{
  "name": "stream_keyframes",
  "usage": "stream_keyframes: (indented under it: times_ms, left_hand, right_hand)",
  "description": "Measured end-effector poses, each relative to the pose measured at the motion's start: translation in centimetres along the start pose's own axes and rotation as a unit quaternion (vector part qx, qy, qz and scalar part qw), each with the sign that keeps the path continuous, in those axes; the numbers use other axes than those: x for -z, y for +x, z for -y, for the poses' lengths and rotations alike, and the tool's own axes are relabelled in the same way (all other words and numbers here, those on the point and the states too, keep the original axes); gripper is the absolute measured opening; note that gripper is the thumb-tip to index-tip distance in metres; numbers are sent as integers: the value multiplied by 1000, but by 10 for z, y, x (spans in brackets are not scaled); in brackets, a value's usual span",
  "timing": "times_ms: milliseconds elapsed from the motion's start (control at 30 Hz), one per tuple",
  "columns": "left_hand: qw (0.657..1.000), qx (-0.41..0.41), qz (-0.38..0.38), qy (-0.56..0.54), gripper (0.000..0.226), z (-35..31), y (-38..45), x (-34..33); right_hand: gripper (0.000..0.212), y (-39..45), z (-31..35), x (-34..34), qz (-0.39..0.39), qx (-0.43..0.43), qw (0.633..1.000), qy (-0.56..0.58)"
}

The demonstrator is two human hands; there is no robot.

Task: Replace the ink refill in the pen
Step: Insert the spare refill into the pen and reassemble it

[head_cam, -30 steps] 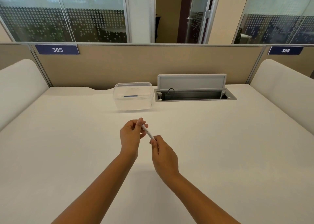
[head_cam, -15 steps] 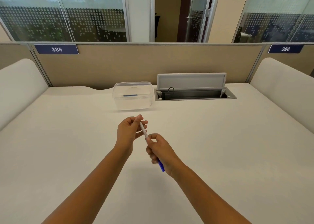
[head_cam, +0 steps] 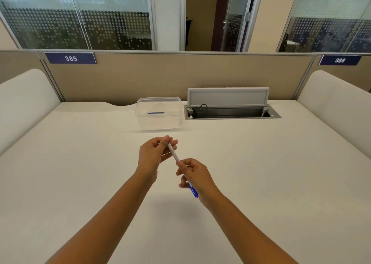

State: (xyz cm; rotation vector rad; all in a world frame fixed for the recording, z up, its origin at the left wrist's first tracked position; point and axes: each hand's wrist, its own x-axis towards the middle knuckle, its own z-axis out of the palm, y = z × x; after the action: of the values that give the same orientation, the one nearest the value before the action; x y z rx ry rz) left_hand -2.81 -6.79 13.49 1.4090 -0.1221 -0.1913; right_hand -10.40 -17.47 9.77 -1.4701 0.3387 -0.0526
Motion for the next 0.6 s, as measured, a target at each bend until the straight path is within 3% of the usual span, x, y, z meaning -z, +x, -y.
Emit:
stream_keyframes:
  times_ms: [133,267,600]
  left_hand:
    - [1000,0,13,-7,18,2,-1,-3]
    - [1000,4,6,-22,16,2,1,-2]
    - [999,13,26,-29,17,2,2,0]
  right_hand:
    - [31,-1,-1,1,7,2,999,-35]
    - [22,0,-3,2,-32,84,987,-133]
    - [12,2,-4,6,-43,95,987,-121]
